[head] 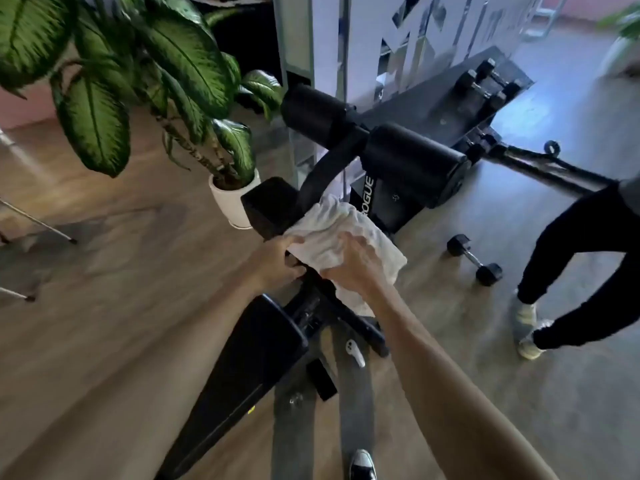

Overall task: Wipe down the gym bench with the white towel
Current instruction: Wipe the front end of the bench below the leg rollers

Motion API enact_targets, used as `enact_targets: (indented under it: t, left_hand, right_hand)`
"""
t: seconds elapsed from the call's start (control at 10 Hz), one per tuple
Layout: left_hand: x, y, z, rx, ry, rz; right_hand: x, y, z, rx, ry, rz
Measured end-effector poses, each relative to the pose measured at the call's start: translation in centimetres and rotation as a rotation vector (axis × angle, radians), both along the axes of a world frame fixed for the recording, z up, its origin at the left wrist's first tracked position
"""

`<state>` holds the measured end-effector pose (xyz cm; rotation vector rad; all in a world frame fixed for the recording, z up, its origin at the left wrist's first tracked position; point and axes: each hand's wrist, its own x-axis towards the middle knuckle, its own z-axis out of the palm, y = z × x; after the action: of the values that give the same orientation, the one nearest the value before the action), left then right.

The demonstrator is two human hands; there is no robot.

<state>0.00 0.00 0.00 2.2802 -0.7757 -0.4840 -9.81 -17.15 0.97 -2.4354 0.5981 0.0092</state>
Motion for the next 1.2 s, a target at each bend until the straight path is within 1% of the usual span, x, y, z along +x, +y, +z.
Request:
enact_targets:
  t: [0.1,0.2,0.3,0.4,0.5,0.6,0.7,0.8,0.9,1.0,1.1,1.2]
  left_hand:
    - [1.7,-2.1,-2.5,0.288,-0.251,-0.099]
    - [3.3,-3.8,-5.2,0.501,-0.443,-0.151]
    - [4.6,-5.2,-7.2,0.627,-0.577,-0.197]
    - [5.5,-6.6,-8.9,0.698,-0.658,-0.185]
    - [4.9,-7.6,-10.5,0.759,-0.760,-0.115]
    - [4.0,-8.5,-10.6,0.665,-0.771,-0.024]
    - [4.1,-8.5,-8.4,0.490,-0.635,0.056]
    - [4.2,-5.9,-5.2,0.287,-0.495,0.083]
    - [3.7,-1.6,-1.8,0.127,-0.335,0.070]
    - [3.0,3.2,0.3,0.183,-0.260,0.199]
    - [2.0,8.1,1.2,0.154,-0.189,0.378]
    - [0.7,14.0,1.7,0.235,-0.312,0.449]
  right_hand:
    - [1.5,-0.6,-2.4,-0.123,0.151,-0.003]
    - [2.5,-0.9,-5.5,-0.165,0.229,0.058]
    - [3.8,-1.0,-8.0,-0.264,0.304,0.081]
    - [4.7,-0.3,-9.6,-0.371,0.298,0.027]
    - [4.5,-0.2,-10.3,-0.409,0.245,0.015]
    - [4.3,-0.7,-9.8,-0.374,0.208,0.002]
    - [3.6,-0.6,-8.2,-0.209,0.146,0.000]
    - [2.5,0.7,-5.8,-0.050,-0.043,-0.018]
    - [2.2,3.2,-2.8,-0.008,-0.165,0.039]
    - [2.8,6.3,-0.3,-0.006,-0.181,0.123]
    - [3.1,9.8,1.3,0.017,-0.144,0.265]
    - [4.5,14.7,2.1,0.009,-0.101,0.426]
